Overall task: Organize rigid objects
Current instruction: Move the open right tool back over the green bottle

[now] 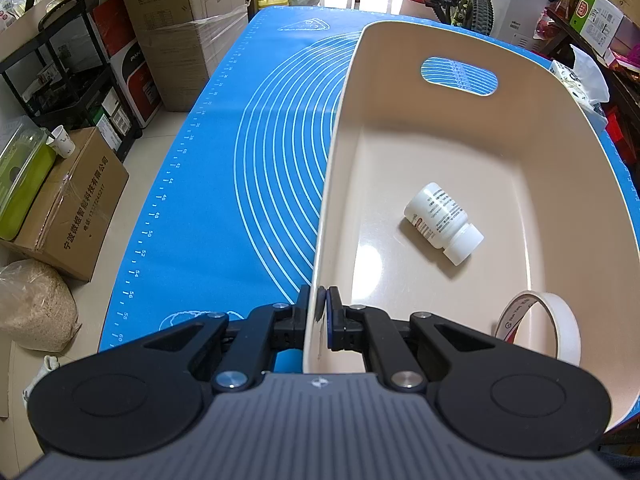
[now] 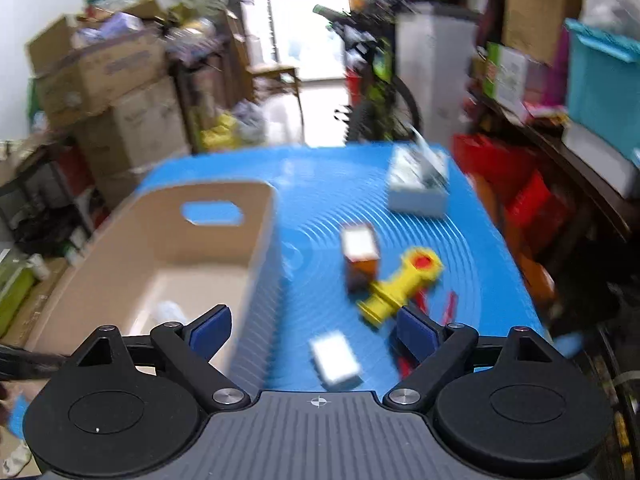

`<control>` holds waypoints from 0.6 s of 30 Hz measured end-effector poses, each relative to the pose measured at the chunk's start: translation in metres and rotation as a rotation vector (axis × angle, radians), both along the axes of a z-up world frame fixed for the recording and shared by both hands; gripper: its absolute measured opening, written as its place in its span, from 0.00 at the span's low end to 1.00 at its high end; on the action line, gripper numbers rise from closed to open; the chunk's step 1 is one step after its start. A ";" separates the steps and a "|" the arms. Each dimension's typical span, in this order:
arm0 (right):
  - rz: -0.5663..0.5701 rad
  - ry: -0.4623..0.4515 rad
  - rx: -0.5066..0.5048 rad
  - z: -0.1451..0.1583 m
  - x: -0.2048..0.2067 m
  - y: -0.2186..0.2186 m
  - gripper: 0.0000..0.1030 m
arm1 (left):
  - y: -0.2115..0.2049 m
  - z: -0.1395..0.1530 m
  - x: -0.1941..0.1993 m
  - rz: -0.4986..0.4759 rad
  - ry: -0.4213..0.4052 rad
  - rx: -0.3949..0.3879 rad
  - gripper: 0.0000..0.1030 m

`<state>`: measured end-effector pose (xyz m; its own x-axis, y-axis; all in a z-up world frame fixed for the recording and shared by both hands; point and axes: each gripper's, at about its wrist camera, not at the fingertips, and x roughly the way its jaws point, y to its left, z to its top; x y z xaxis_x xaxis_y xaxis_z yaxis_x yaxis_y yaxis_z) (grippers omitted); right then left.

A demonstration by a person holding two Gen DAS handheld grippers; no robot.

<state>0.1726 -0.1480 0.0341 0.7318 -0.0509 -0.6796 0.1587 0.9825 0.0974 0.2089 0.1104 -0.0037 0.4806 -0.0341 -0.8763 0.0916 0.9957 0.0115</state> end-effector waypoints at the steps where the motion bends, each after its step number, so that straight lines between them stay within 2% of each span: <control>1: -0.019 0.028 0.005 -0.008 0.000 -0.005 0.88 | -0.001 0.000 0.000 -0.002 -0.003 0.002 0.08; 8: -0.078 0.184 0.003 -0.052 0.008 -0.014 0.90 | -0.003 0.000 -0.001 -0.004 -0.005 0.007 0.08; 14: -0.080 0.272 -0.030 -0.085 0.018 -0.004 0.91 | -0.003 -0.001 -0.002 -0.006 -0.006 0.009 0.08; 18: -0.101 0.283 -0.031 -0.095 0.019 -0.004 0.92 | -0.003 -0.002 -0.002 -0.009 -0.005 0.009 0.08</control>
<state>0.1918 -0.1518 -0.0605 0.5037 -0.1375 -0.8529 0.2725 0.9621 0.0058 0.2070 0.1077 -0.0059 0.4844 -0.0301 -0.8743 0.1000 0.9948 0.0212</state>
